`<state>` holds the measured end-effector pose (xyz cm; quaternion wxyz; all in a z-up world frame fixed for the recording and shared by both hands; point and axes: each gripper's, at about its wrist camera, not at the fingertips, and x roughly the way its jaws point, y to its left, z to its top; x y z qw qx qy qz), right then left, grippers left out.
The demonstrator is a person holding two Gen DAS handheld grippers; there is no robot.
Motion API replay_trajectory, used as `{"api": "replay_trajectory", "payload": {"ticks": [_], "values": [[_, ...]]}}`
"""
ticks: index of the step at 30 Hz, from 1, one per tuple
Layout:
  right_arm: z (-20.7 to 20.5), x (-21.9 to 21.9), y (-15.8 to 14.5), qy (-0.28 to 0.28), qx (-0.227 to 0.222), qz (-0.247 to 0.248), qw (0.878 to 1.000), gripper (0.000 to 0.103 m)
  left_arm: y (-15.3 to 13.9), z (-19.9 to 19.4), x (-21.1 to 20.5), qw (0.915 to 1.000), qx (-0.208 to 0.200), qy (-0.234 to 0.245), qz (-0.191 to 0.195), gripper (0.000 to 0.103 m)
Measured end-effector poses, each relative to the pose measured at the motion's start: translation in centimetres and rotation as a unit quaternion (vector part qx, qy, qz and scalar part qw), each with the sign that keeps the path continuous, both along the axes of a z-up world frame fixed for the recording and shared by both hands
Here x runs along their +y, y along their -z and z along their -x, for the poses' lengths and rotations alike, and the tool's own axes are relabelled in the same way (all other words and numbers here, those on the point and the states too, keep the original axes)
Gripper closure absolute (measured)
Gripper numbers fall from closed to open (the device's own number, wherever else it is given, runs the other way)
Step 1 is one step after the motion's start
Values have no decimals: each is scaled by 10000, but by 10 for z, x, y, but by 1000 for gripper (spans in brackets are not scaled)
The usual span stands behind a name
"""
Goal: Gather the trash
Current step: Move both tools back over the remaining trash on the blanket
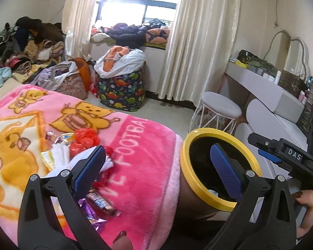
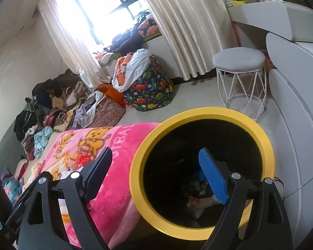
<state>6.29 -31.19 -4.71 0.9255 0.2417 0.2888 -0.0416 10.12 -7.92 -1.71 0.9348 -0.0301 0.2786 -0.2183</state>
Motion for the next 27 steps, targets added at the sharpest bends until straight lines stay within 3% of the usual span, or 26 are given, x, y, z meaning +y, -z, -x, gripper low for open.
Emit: {"api": "replay_trajectory", "payload": {"ticks": [16, 27], "values": [[-19, 62, 2, -784, 131, 318, 9963, 20, 16, -2, 57, 9984, 178, -544, -19, 11], [-25, 118, 9, -1549, 283, 505, 9862, 20, 25, -9, 119, 9918, 372, -1214, 156, 11]]}}
